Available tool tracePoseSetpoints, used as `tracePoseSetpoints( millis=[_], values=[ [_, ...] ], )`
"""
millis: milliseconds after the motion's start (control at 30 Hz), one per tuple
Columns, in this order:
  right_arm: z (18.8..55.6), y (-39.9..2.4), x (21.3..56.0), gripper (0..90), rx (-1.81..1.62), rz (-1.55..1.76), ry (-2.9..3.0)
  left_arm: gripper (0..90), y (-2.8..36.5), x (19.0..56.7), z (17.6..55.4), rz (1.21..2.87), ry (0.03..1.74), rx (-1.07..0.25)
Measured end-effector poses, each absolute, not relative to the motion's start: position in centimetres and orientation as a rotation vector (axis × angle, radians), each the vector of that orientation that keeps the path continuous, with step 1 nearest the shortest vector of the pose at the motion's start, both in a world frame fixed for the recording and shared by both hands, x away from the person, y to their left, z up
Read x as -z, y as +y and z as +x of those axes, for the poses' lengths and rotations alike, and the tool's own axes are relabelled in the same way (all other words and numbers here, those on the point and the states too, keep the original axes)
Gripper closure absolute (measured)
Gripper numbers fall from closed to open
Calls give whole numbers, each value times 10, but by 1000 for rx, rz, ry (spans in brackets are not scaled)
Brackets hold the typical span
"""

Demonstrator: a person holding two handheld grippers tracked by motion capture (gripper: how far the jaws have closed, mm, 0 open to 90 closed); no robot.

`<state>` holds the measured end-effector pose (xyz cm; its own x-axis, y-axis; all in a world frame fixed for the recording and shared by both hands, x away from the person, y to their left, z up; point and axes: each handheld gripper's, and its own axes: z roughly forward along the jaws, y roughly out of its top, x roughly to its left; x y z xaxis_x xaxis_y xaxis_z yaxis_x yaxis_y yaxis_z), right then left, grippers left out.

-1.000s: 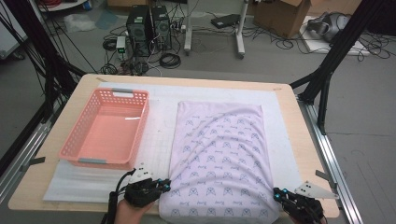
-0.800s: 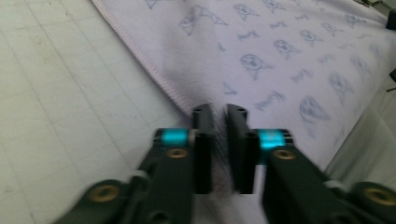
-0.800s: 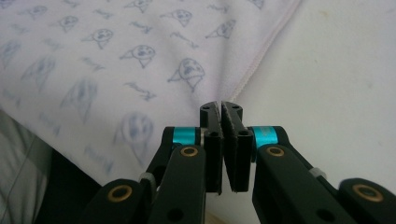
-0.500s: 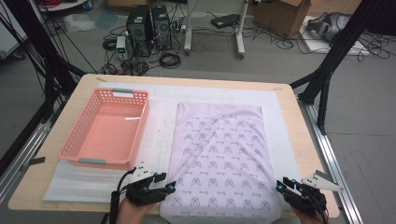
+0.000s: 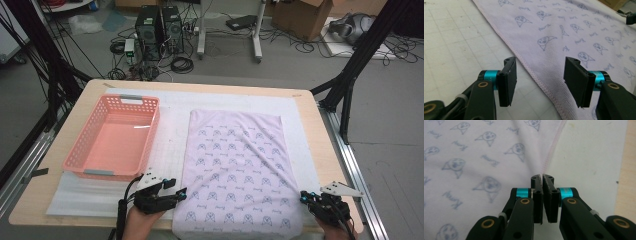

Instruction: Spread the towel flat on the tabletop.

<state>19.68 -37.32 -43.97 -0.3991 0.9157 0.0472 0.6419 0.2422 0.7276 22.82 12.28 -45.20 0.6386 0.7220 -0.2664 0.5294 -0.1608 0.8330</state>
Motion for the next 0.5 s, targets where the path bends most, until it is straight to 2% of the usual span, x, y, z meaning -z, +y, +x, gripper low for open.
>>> tracePoseSetpoints(
  millis=[33, 167, 400, 500],
  values=[
    [197, -374, 438, 758, -984, 1435, 2116, 439, 122, 451, 230, 1833, 998, -236],
    [201, -374, 437, 723, -1057, 1443, 2077, 443, 119, 448, 246, 1836, 1021, -246],
    [205, -368, 438, 716, -1070, 1417, 2080, 477, 108, 443, 286, 1845, 1060, -241],
    [205, -366, 438, 751, -1053, 1397, 2095, 484, 103, 445, 302, 1824, 1081, -252]
  ],
)
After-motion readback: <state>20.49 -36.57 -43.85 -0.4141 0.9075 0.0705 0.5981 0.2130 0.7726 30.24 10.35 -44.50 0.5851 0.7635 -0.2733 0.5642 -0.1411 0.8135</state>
